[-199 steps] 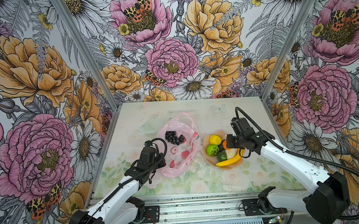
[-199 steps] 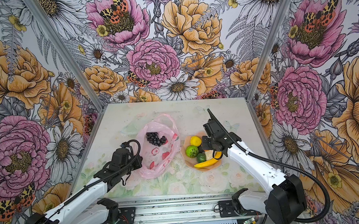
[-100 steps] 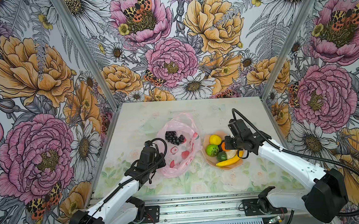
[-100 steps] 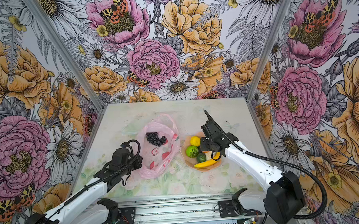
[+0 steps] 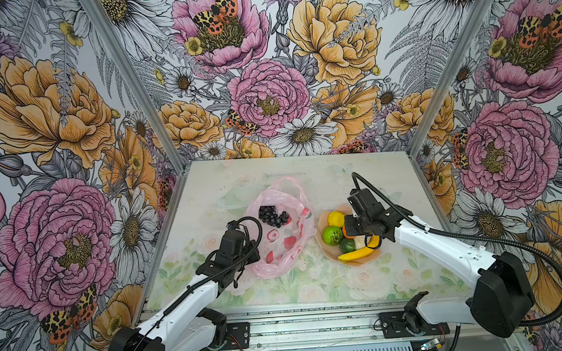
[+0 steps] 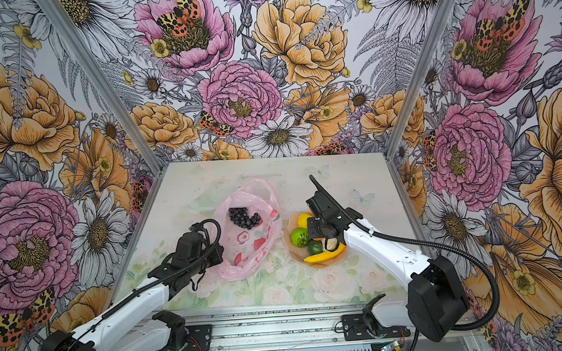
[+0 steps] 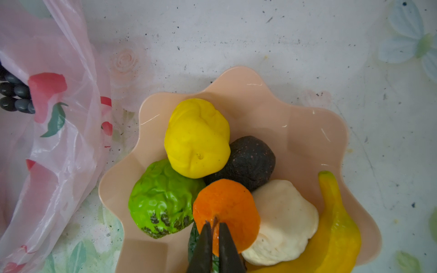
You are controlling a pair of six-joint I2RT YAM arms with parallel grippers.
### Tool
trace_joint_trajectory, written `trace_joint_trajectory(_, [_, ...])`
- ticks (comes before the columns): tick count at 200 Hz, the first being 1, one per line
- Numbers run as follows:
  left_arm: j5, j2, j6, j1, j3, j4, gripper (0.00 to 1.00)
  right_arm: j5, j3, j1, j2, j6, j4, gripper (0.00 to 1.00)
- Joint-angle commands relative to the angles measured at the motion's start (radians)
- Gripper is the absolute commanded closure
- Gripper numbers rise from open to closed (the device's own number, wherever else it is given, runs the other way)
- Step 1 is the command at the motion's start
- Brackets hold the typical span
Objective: Take fruits out of the plastic bag
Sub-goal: Place the fruit on the plate, then pick up the fruit from the plastic bag.
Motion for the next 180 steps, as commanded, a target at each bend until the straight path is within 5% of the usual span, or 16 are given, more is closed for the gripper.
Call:
trace_joint_trajectory(1, [0.011,-0.002,0.011,-0.007,0.033,0.019,0.96,0.029,0.013,0.009,-0.041,0.000,0.017,0.77])
trace_joint_trajectory(22, [0.013,-0.005,0.009,-0.009,0.040,0.009,0.96,0.019,0.025,0.011,-0.071,0.023,0.014,0.61])
trace_joint_trajectory(63, [0.016,-0.025,-0.009,-0.011,0.034,0.010,0.96,0.056,0.109,0.097,-0.069,0.051,0.014,0.47])
trace_joint_trajectory(114, [0.007,-0.031,-0.017,-0.009,0.038,-0.005,0.96,0.123,0.271,0.251,0.072,0.047,0.035,0.39])
trace_joint_trajectory(180, [0.010,-0.054,-0.016,-0.005,0.026,-0.009,0.97,0.036,0.428,0.337,0.322,0.046,0.150,0.39])
